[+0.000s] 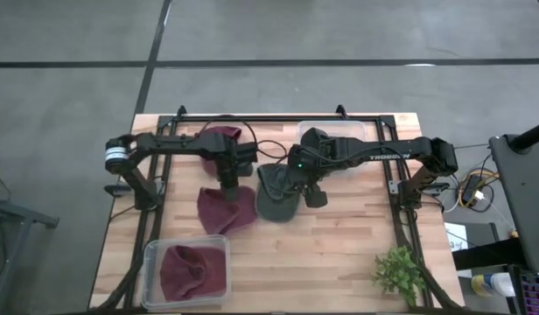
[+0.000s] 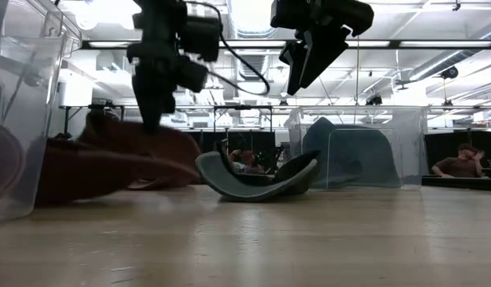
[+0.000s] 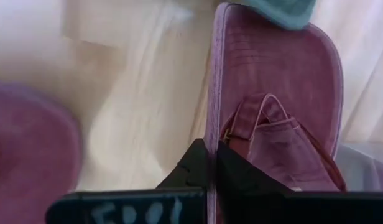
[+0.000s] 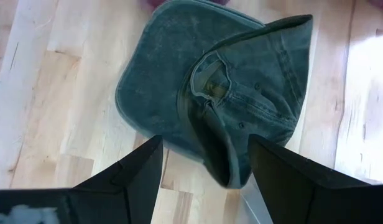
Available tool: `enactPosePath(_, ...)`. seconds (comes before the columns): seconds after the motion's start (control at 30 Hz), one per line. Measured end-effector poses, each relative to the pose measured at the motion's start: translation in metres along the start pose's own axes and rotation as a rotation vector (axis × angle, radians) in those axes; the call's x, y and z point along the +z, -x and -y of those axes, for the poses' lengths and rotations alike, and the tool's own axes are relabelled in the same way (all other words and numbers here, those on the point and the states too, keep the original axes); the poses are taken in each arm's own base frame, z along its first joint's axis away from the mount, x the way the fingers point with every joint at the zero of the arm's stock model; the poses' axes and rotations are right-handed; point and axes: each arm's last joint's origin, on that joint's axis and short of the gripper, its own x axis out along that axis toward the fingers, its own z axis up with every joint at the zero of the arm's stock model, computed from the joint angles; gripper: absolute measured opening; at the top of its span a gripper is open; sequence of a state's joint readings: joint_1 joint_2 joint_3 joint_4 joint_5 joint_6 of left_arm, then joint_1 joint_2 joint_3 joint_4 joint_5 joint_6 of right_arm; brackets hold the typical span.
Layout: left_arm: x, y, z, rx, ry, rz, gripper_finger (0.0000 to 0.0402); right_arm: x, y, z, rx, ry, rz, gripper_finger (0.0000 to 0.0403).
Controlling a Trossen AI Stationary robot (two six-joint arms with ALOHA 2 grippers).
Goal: Pick & Place hat
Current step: Put the bottom dark red cap into the bottom transparent bin
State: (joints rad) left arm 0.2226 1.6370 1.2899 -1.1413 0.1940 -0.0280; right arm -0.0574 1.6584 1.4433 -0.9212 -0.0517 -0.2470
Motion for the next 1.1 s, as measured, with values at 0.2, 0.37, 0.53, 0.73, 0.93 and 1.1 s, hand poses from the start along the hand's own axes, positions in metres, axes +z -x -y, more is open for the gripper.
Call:
enactPosePath(0.2, -0.012, 0.031, 0.002, 0.114, 0.037, -0.116, 0.0007, 0.000, 0.000, 0.000, -0.001, 0.000, 0.001, 0.0228)
enactPosePath(0.37, -0.015, 0.058, 0.007, 0.141, 0.048, -0.097, 0.0007, 0.001, 0.000, 0.000, -0.002, 0.000, 0.006, 0.0228)
enactPosePath(0.53, -0.017, 0.088, 0.012, 0.166, 0.075, -0.079, 0.0007, 0.001, 0.000, 0.000, -0.002, 0.000, 0.006, 0.0228)
enactPosePath(0.73, -0.021, 0.122, 0.020, 0.109, 0.078, 0.063, 0.0007, 0.001, 0.000, 0.000, -0.002, 0.003, 0.007, 0.0228)
enactPosePath(0.93, -0.020, 0.146, 0.028, -0.022, 0.106, 0.154, 0.0007, 0.001, 0.000, 0.000, -0.004, 0.020, 0.012, 0.0228)
enactPosePath(1.1, -0.021, 0.154, 0.032, -0.109, 0.164, 0.173, 0.0007, 0.001, 0.000, 0.000, -0.003, 0.019, 0.012, 0.0228)
